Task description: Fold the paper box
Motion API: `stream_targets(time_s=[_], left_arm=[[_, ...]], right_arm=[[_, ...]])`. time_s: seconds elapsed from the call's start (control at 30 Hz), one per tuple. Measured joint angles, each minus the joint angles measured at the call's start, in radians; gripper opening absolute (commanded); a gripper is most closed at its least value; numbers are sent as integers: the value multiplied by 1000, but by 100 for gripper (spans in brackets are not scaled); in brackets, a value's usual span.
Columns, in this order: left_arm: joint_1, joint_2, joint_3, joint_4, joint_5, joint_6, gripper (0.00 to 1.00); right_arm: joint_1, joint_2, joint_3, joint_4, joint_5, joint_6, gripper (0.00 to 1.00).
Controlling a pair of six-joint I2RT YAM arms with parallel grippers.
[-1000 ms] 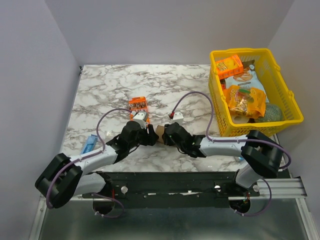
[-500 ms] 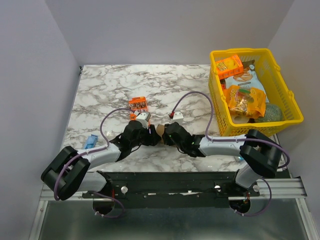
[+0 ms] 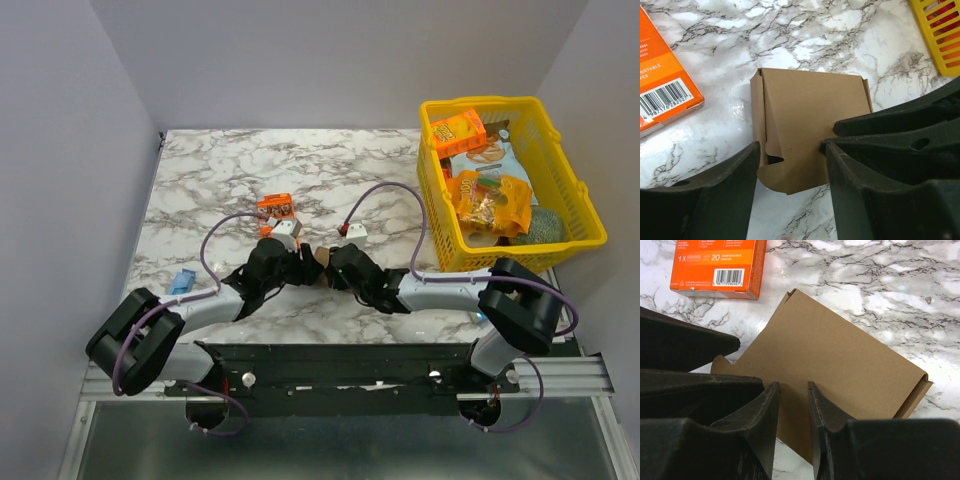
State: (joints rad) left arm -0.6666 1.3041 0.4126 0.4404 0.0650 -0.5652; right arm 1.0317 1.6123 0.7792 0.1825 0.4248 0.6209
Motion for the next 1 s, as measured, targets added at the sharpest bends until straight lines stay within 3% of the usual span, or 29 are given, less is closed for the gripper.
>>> stream_targets(time_s=[0.3,0.47,0.53,0.67,1.0], left_arm=[[4,76,6,38,21,-5,31],[5,92,6,54,34,-12,30],[5,95,6,58,37,-13,34],[5,100,6,57,37,-10,71],[3,-2,76,-94,-16,74,87]], right_arm=[[-4,7,2,-2,1,-1,37],[-4,13,2,-3,2,-1,37],[-4,13,2,-4,3,-2,37],[-4,17,2,-3,3,-2,37],[-10,18,6,-21,15,-7,37]])
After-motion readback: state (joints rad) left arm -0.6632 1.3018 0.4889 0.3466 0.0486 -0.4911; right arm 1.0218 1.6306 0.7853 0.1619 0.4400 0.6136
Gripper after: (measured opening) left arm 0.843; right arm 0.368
